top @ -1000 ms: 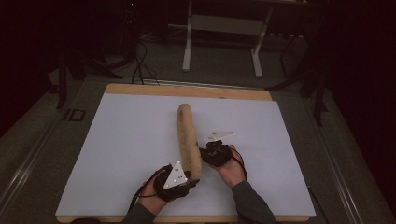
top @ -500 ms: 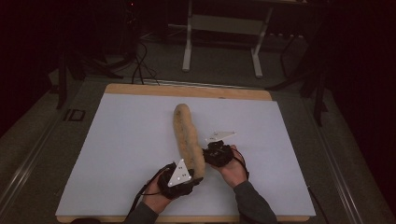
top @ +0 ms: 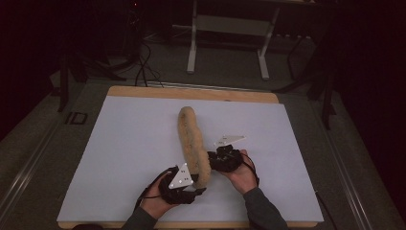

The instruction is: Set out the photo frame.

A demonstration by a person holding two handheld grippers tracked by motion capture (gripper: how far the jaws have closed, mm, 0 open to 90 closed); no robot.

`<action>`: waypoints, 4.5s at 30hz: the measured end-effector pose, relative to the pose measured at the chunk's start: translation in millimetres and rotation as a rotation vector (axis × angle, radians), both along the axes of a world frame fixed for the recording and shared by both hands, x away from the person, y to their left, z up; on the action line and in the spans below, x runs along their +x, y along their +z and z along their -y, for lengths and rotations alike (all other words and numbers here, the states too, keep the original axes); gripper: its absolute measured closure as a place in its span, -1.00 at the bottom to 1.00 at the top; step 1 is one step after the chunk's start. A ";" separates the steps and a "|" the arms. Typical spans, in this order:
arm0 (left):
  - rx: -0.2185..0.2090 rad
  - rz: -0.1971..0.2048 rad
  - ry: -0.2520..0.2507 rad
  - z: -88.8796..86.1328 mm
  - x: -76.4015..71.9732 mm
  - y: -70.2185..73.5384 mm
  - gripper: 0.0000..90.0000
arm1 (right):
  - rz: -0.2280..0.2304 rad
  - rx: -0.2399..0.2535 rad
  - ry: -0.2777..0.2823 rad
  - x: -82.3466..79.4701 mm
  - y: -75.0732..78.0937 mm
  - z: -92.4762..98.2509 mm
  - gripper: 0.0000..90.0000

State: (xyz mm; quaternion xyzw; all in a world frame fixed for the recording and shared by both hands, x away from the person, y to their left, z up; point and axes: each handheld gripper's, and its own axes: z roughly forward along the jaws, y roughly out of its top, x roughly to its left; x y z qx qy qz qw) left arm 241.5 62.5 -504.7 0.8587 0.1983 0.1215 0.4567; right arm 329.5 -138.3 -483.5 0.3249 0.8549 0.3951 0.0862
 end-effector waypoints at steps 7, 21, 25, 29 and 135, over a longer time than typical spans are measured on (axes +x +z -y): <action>-0.029 -0.045 -0.038 -11.9 0.2 3.9 0.11 | -0.003 0.013 -0.025 -2.1 3.4 8.3 0.38; -0.037 -0.021 0.089 -46.8 8.8 14.2 0.10 | -0.025 0.115 -0.095 -1.8 29.5 30.4 0.21; -0.020 -0.018 0.153 -57.6 12.5 15.3 0.10 | -0.036 0.138 -0.096 -4.0 34.7 31.7 0.17; -0.032 -0.020 0.203 -67.8 15.5 15.6 0.09 | -0.037 0.150 -0.084 -7.6 37.6 28.6 0.11; -0.112 -0.100 0.379 -96.9 30.2 15.3 0.19 | 0.037 0.029 0.049 -35.0 -2.6 29.9 0.45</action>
